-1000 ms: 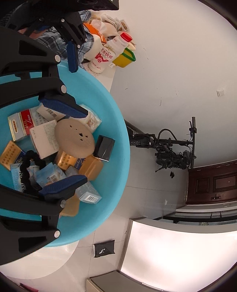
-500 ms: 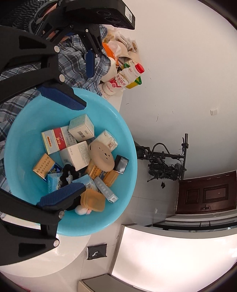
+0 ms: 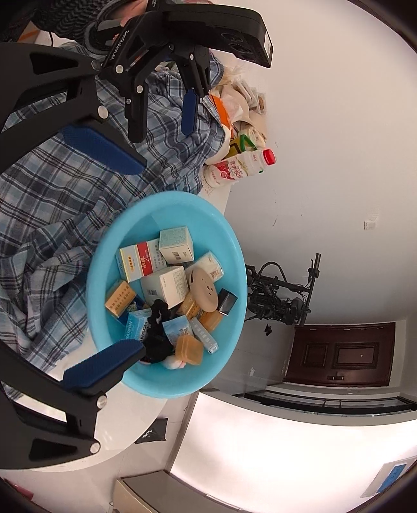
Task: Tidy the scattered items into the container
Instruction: 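Withdraw both tools from the basin back over the plaid shirt, then lower the left tool onto the blue-white wet-wipe pack and close on it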
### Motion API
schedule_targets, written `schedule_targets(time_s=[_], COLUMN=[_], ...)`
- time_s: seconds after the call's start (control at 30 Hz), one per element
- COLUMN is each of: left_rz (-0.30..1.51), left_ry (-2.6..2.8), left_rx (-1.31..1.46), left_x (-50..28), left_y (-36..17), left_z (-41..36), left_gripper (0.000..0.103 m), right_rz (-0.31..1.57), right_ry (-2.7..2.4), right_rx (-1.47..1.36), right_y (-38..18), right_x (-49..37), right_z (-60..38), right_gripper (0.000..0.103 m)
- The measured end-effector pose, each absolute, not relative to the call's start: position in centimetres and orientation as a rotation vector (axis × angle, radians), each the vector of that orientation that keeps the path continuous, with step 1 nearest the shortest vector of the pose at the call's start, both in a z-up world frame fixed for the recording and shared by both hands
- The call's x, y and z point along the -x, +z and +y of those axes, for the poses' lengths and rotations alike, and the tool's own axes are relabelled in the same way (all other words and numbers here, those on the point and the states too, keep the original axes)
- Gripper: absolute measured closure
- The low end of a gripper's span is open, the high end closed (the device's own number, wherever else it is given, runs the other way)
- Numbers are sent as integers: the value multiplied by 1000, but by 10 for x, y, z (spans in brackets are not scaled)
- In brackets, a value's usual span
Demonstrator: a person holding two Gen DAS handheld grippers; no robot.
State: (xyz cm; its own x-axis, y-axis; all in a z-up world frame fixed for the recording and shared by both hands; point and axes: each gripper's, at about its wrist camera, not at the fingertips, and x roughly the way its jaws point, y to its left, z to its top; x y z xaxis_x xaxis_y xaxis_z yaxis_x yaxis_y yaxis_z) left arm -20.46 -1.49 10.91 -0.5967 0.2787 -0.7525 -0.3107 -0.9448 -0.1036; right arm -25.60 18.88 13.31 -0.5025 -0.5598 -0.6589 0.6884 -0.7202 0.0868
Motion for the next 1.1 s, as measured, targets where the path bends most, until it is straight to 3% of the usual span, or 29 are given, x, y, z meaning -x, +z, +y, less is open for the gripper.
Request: schedule_targets(time_s=[0.47,1.1], left_rz=[103,218], left_ry=[2476,2465], left_rx=[1166,1171], left_x=[151,208], left_y=[92,36], left_z=[8,-23], left_gripper=[16,16], right_rz=[243,137], right_ry=[-2219,-2277], right_rx=[-878,-968], right_y=[105,49], right_x=[199,215], right_z=[203,224], right_gripper=[1,1])
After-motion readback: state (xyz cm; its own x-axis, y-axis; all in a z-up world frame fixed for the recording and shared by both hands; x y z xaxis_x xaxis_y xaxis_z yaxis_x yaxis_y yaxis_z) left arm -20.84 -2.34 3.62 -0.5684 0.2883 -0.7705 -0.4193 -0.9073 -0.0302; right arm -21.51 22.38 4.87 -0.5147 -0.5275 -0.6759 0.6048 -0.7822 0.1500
